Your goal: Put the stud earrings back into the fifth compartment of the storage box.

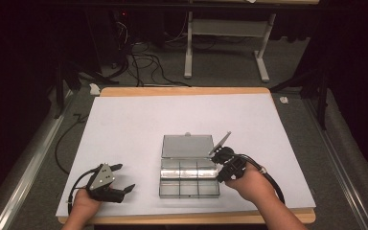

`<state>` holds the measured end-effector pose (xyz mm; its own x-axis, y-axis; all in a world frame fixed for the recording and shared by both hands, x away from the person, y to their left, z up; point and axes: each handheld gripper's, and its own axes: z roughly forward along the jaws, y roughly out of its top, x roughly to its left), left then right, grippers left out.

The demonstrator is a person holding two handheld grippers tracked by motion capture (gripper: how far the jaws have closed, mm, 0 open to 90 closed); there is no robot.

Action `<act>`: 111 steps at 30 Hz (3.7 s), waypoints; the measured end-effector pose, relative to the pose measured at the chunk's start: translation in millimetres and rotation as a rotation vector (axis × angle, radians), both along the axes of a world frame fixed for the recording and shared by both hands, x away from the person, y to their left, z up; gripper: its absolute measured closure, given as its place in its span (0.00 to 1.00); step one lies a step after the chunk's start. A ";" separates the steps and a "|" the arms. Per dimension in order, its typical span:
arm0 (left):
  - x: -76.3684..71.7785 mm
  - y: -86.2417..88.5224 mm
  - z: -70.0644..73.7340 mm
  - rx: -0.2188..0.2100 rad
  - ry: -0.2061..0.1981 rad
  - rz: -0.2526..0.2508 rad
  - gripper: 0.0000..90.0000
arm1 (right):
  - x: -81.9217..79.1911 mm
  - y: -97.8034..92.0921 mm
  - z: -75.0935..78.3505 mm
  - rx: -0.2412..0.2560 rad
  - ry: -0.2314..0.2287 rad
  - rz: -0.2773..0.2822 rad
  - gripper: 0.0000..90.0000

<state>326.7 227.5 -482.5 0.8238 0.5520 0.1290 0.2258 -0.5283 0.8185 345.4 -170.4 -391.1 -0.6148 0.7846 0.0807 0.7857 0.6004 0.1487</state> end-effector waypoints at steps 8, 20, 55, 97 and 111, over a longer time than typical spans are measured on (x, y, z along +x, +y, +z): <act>0.1 0.1 0.1 -0.001 0.001 0.000 0.17 | 3.5 17.2 -1.3 -0.002 0.008 0.024 0.96; 0.5 0.4 0.1 -0.003 0.004 0.001 0.17 | 8.6 42.5 -9.5 -0.002 0.010 0.081 0.96; 1.4 1.1 0.3 -0.011 0.015 0.002 0.17 | 9.7 89.5 -40.5 0.001 0.056 0.193 0.96; 0.5 0.8 0.2 -0.005 0.007 0.002 0.17 | 1.1 -19.4 8.8 -0.011 -0.051 -0.039 0.90; 0.7 0.6 0.1 -0.004 0.008 0.004 0.17 | 1.1 -41.5 -11.3 -0.019 -0.039 -0.100 0.86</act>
<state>327.4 228.1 -482.5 0.8228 0.5554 0.1202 0.2340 -0.5238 0.8191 346.5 -212.0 -402.4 -0.5356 0.8434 0.0423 0.8358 0.5222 0.1698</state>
